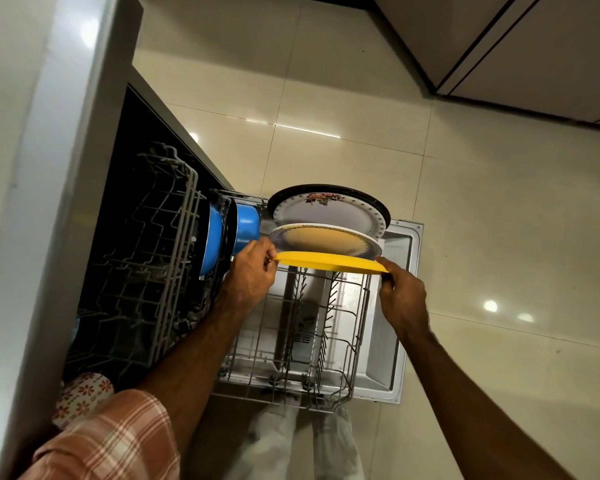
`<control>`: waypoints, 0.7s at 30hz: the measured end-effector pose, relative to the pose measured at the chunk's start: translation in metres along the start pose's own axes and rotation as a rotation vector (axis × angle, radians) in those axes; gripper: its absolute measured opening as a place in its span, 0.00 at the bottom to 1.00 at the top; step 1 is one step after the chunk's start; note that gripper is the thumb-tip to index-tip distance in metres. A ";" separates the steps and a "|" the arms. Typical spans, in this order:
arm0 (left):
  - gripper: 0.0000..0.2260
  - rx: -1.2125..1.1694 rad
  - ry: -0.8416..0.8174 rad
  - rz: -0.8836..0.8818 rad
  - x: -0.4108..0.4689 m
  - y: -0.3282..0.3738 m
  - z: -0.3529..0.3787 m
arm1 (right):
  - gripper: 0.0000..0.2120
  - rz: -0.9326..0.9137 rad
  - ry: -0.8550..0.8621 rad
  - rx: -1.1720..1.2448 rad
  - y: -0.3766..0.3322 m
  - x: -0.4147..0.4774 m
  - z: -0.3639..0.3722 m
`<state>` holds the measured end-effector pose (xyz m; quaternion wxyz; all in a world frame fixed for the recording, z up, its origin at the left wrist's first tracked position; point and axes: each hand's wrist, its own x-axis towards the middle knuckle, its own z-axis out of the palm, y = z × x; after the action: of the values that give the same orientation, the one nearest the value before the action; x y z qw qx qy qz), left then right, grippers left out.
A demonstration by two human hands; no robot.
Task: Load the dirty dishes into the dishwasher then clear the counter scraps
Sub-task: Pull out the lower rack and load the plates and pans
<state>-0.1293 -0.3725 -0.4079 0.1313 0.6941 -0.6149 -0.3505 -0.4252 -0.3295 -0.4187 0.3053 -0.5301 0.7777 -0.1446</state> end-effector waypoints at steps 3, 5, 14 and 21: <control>0.07 0.006 -0.027 -0.037 0.000 -0.005 0.007 | 0.19 0.024 -0.046 -0.001 0.004 0.004 0.006; 0.07 -0.002 -0.077 -0.082 0.000 -0.006 0.013 | 0.19 0.048 -0.065 0.009 0.004 0.006 0.008; 0.34 -0.001 -0.343 -0.265 -0.010 0.004 0.026 | 0.26 0.180 -0.279 0.043 -0.003 -0.002 0.008; 0.42 0.082 -0.370 -0.266 -0.027 0.030 0.013 | 0.28 0.032 -0.294 0.081 -0.029 -0.038 -0.021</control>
<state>-0.1602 -0.3499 -0.3900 -0.0594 0.6978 -0.5452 -0.4608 -0.4079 -0.3080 -0.3743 0.4394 -0.5204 0.7264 -0.0919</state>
